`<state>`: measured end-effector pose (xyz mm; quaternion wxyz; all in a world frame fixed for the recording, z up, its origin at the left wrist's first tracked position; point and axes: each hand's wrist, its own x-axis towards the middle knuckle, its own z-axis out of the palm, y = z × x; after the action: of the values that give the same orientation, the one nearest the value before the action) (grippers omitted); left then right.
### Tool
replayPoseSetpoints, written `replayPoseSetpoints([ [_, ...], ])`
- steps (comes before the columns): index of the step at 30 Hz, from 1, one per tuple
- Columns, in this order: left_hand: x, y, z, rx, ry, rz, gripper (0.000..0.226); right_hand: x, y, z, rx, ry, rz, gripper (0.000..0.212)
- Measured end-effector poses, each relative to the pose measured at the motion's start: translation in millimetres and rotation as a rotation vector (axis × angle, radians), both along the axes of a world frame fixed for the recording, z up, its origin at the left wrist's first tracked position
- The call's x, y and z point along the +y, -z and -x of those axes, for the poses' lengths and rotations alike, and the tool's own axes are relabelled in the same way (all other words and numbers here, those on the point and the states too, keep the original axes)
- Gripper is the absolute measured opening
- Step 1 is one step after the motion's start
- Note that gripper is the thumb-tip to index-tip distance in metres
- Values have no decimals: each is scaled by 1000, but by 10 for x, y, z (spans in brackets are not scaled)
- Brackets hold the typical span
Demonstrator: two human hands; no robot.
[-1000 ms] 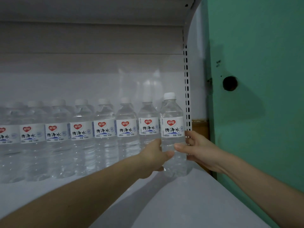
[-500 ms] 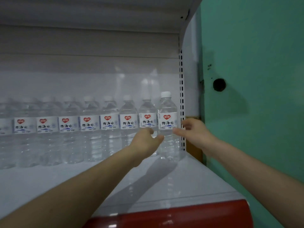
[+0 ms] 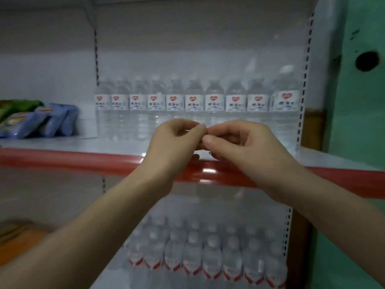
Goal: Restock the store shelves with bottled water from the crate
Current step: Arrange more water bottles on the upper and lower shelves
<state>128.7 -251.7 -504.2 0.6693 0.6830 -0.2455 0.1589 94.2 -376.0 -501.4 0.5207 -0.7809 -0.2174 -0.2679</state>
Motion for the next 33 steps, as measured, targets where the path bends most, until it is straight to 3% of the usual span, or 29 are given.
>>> replayPoseSetpoints([
  [4,579,697,213,111,-81,-56,13,505,612,76,140,-120,23,19],
  [10,1246,2000,488,448,-174,-101,16,1149,1820,137,490,-214,109,8],
  [16,1629,3343,846,696,-223,-230,17,1538,3141,246,862,-259,164,25],
  [19,1734,3931,1015,791,-225,-292,17,1682,3769,344,1003,-283,171,17],
  [27,1601,4948,1177,1115,-120,-445,36,1433,5007,330,1104,-79,475,32],
  [31,1401,5191,1039,1248,-87,-383,14,1227,5329,290,1067,32,695,35],
  [33,1302,5304,963,1311,-53,-357,19,1173,5456,271,1098,32,713,30],
])
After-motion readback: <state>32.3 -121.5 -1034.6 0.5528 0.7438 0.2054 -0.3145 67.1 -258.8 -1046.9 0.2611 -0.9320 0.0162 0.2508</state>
